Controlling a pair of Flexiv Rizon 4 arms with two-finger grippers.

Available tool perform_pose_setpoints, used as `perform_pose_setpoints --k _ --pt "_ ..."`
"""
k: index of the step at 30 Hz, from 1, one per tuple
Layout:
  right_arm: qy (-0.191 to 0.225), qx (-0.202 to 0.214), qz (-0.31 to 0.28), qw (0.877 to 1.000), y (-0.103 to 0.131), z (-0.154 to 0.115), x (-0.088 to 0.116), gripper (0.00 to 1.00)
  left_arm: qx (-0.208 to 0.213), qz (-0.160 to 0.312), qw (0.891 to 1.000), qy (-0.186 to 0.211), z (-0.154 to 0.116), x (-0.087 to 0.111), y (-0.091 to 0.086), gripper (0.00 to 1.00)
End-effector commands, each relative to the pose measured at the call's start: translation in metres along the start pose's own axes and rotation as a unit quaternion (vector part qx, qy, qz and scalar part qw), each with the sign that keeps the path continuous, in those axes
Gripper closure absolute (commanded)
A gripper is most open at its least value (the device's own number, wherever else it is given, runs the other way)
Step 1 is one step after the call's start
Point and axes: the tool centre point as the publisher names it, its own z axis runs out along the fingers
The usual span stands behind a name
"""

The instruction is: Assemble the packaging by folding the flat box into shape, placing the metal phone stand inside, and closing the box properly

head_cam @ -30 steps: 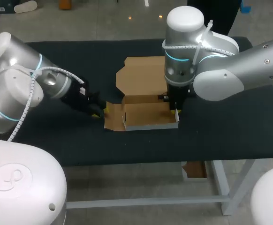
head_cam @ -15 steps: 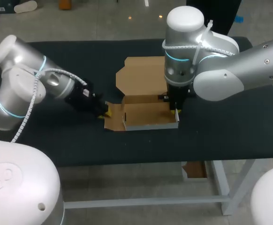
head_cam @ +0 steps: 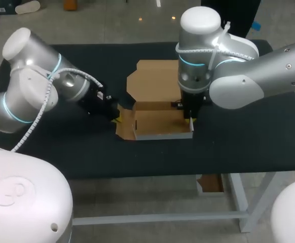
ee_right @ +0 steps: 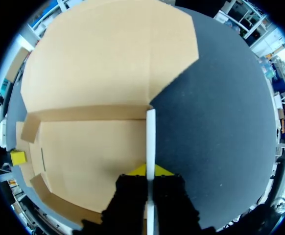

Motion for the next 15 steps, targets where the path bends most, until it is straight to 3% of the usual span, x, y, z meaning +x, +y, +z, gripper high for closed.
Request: perform_pose_setpoints --k 1,15 --pt "-0.001 0.002 -0.001 1.0 0.0 -0.001 0.002 1.0 0.012 -0.002 0.997 -0.071 -0.002 0.016 0.006 1.0" --pt "-0.001 0.002 -0.001 1.0 0.0 -0.001 0.002 1.0 0.005 0.008 0.994 -0.106 -0.002 0.04 0.006 1.0"
